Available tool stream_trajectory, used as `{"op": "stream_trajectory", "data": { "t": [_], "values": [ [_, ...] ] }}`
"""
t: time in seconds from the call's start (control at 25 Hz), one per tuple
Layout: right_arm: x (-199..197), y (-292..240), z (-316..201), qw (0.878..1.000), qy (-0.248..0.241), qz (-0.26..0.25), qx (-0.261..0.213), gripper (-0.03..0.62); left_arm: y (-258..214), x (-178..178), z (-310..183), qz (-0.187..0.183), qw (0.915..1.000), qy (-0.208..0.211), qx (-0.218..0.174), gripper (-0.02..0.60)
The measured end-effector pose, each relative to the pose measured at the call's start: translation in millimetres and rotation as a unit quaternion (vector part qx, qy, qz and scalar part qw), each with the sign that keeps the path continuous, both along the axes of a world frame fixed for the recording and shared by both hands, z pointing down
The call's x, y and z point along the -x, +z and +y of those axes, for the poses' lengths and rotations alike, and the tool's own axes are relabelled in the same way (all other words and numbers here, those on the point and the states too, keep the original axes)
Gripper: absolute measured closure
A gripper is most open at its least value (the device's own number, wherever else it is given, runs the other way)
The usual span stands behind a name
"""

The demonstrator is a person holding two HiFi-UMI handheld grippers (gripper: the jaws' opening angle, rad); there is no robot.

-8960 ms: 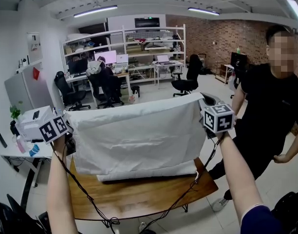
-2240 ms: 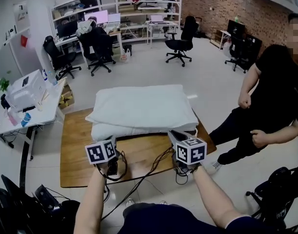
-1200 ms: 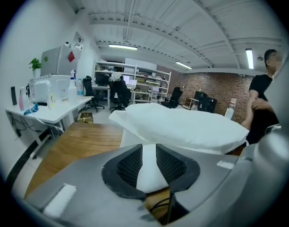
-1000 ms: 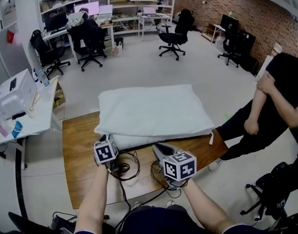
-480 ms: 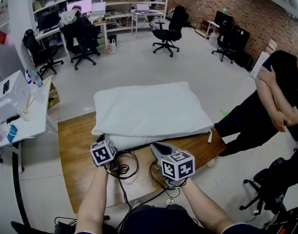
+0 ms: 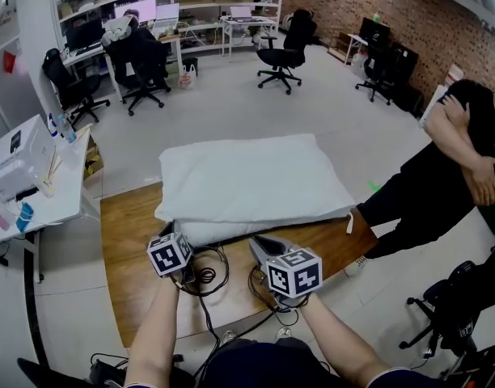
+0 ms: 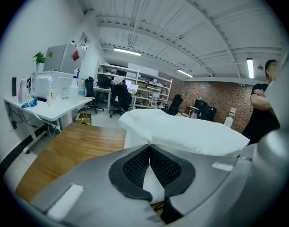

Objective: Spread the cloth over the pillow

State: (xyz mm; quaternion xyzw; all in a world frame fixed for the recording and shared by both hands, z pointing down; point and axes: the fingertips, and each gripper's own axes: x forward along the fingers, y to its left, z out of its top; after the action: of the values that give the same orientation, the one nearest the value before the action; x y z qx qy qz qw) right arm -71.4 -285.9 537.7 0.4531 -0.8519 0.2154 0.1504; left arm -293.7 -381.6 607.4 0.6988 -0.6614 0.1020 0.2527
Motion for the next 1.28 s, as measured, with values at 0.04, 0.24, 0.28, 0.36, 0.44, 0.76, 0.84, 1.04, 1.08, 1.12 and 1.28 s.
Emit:
{"op": "stream_trajectory", "data": {
  "t": [0.04,0.24,0.28,0.36,0.44,0.76,0.84,1.04,1.08,1.12,1.28],
  "values": [
    [0.3,-0.6,0.2,1.0,0.0,-0.001,-0.001,0.554,-1.9,0.6,1.8,0.001,1.0,0.0,-0.001,0.569],
    [3.5,-3.2,1.6,1.0,-0.006,-0.003,-0.003,0.554,-8.5,14.3,24.5,-0.005,1.0,-0.002,-0.004,0.569],
    [6.4,-4.1,2.3,1.0,-0.008,-0.005,-0.004,0.554,-9.7,20.0,29.3,-0.006,1.0,-0.003,-0.002,0.569],
    [14.7,-4.9,5.0,1.0,-0.016,-0.008,-0.004,0.554,-12.0,33.0,38.0,-0.009,0.9999,-0.003,0.002,0.569],
    [23.1,-4.5,8.4,1.0,-0.025,-0.011,-0.003,0.554,-14.3,43.0,45.0,-0.016,0.9998,0.004,0.01,0.569],
    [51.2,-5.0,15.4,0.998,-0.051,-0.022,-0.005,0.554,-10.0,40.3,71.0,-0.049,0.9942,0.076,0.059,0.569],
    [57.1,-6.7,16.3,0.998,-0.055,-0.025,-0.006,0.554,-9.0,38.5,76.3,-0.043,0.9928,0.088,0.068,0.569],
    [62.4,-6.6,22.8,0.998,-0.059,-0.029,-0.006,0.554,-19.3,51.2,79.8,-0.054,0.9924,0.081,0.075,0.569],
    [62.2,-6.0,23.9,0.998,-0.058,-0.029,-0.006,0.554,-19.3,57.7,79.8,-0.06,0.9923,0.073,0.08,0.571],
    [61.9,-5.4,25.3,0.998,-0.058,-0.029,-0.006,0.554,-17.5,64.8,80.6,-0.066,0.9919,0.065,0.087,0.575],
    [55.5,-5.8,31.1,0.998,-0.054,-0.031,-0.005,0.554,-6.8,75.0,92.8,-0.068,0.9902,0.054,0.109,0.575]
  ]
}}
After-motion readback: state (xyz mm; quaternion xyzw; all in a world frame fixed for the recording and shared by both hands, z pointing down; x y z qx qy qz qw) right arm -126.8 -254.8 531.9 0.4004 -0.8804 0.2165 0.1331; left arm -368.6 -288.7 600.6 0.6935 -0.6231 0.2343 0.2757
